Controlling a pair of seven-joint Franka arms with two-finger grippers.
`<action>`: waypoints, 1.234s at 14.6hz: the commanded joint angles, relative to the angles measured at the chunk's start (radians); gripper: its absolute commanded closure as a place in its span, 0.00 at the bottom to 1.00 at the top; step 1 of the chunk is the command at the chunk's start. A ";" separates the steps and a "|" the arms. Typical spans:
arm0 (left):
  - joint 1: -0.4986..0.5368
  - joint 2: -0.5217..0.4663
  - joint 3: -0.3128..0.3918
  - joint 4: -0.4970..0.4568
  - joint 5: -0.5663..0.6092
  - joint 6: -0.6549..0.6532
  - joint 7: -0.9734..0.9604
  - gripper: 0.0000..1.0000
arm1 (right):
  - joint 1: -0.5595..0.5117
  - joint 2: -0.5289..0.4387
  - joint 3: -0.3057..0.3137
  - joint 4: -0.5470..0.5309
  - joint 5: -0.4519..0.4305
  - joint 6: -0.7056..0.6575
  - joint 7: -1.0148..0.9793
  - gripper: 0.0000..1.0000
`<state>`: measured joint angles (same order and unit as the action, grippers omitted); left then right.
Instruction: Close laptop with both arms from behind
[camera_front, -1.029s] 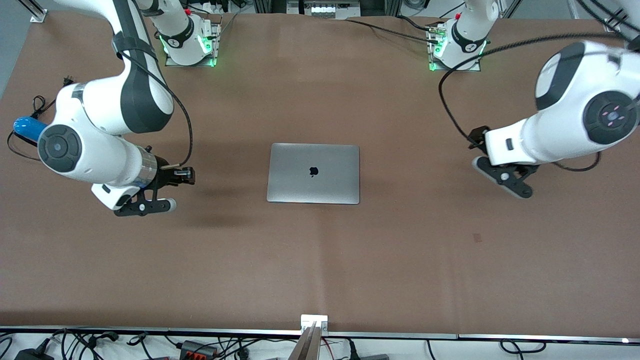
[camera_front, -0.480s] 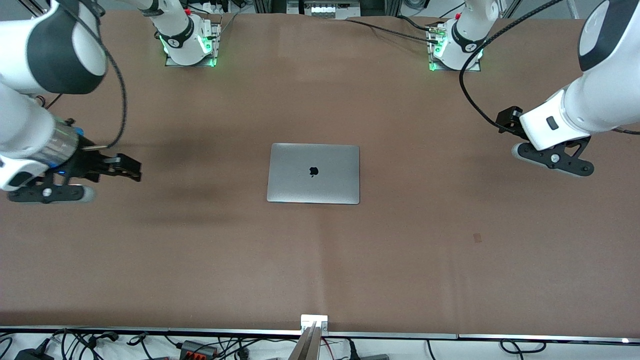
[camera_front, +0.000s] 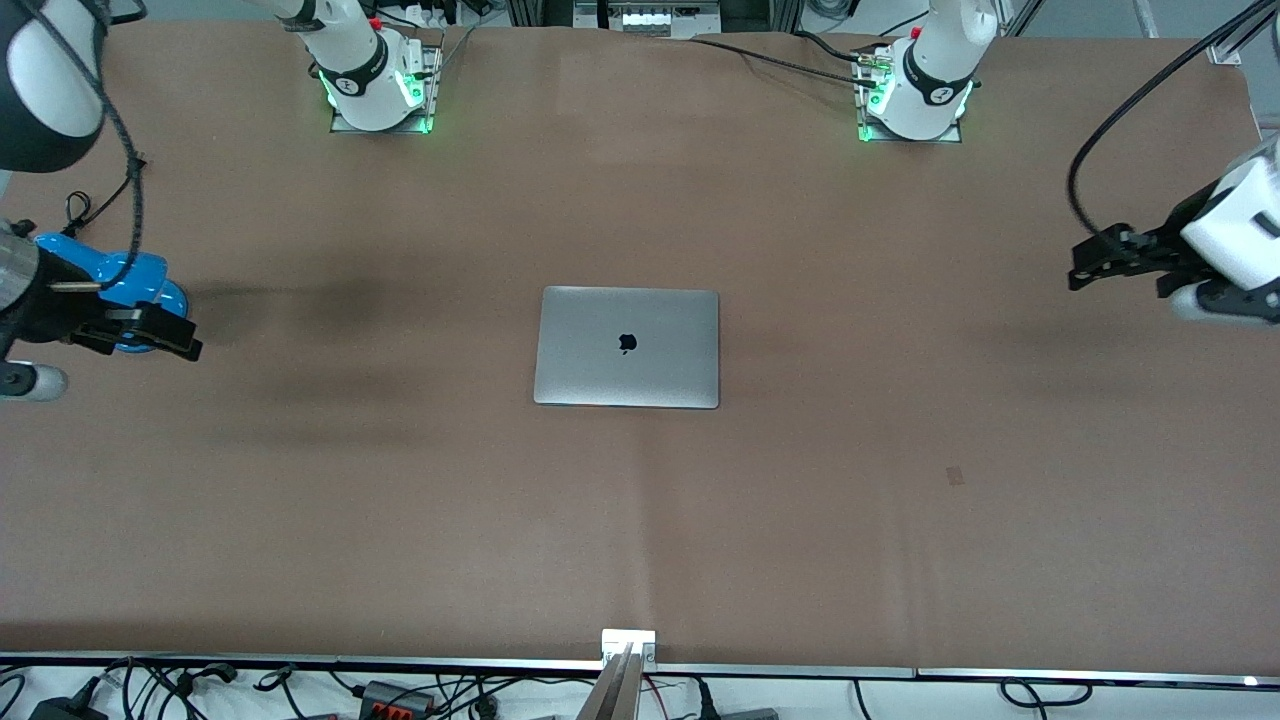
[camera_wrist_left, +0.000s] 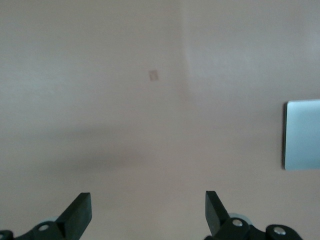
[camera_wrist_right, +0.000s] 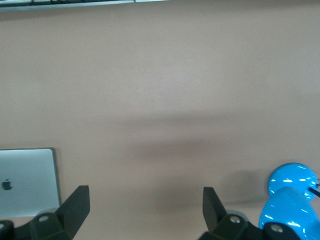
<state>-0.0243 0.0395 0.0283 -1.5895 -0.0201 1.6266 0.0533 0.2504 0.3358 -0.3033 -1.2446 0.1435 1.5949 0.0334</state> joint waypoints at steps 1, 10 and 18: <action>-0.026 -0.093 0.022 -0.109 -0.012 0.048 -0.015 0.00 | -0.196 -0.050 0.226 -0.025 -0.075 0.028 -0.006 0.00; -0.009 -0.076 0.002 -0.095 -0.003 -0.027 -0.081 0.00 | -0.207 -0.343 0.237 -0.416 -0.153 0.069 -0.047 0.00; -0.016 -0.078 -0.007 -0.086 -0.003 -0.033 -0.081 0.00 | -0.209 -0.432 0.237 -0.518 -0.182 0.073 -0.070 0.00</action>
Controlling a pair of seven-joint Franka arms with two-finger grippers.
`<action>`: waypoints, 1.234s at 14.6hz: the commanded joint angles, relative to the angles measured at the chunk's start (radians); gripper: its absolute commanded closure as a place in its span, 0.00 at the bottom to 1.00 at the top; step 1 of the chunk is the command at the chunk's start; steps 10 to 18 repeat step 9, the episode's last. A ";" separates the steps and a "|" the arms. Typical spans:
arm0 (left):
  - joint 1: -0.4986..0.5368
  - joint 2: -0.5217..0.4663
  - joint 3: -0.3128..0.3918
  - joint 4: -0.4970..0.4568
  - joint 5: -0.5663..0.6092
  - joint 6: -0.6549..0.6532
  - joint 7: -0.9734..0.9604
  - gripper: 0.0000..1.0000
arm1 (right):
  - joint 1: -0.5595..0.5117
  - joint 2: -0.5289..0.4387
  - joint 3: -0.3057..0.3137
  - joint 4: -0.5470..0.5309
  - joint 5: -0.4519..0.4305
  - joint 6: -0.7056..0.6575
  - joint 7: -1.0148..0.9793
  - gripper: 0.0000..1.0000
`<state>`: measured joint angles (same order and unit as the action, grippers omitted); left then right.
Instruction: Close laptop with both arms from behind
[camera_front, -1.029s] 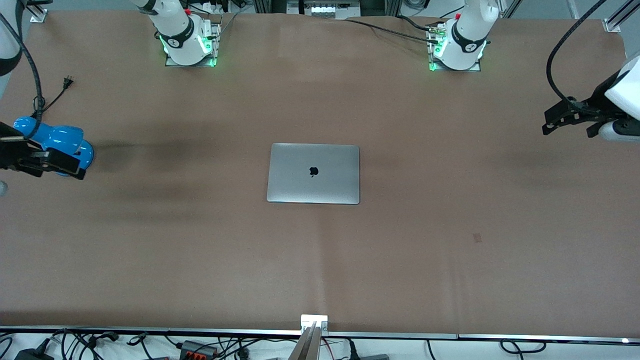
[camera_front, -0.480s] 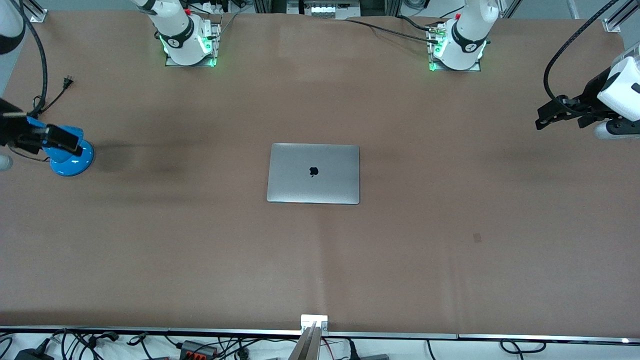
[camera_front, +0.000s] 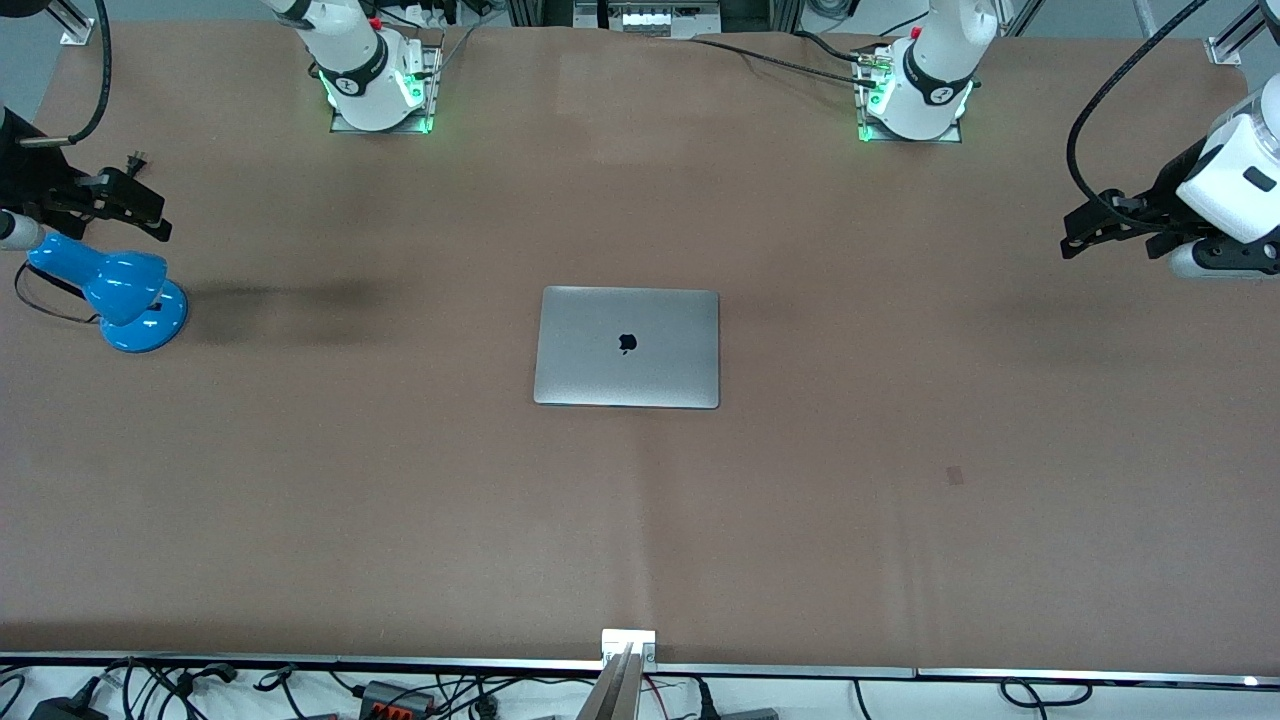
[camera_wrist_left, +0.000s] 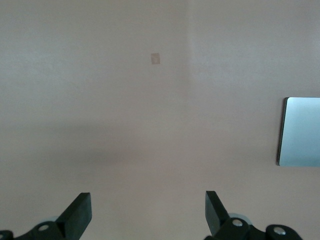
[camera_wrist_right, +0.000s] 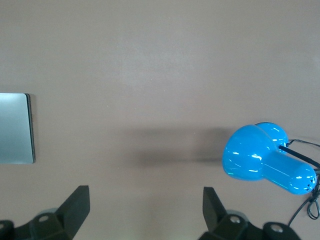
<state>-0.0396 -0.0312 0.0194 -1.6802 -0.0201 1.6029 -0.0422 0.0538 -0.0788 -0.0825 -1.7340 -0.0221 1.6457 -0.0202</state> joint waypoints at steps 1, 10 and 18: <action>0.001 -0.007 0.002 0.005 -0.003 -0.009 0.015 0.00 | -0.012 -0.016 0.017 -0.029 -0.016 0.022 -0.015 0.00; 0.006 -0.006 0.011 0.008 -0.004 -0.032 0.022 0.00 | -0.011 -0.016 0.018 -0.033 -0.012 0.025 -0.014 0.00; 0.006 -0.006 0.011 0.008 -0.004 -0.032 0.022 0.00 | -0.011 -0.016 0.018 -0.033 -0.012 0.025 -0.014 0.00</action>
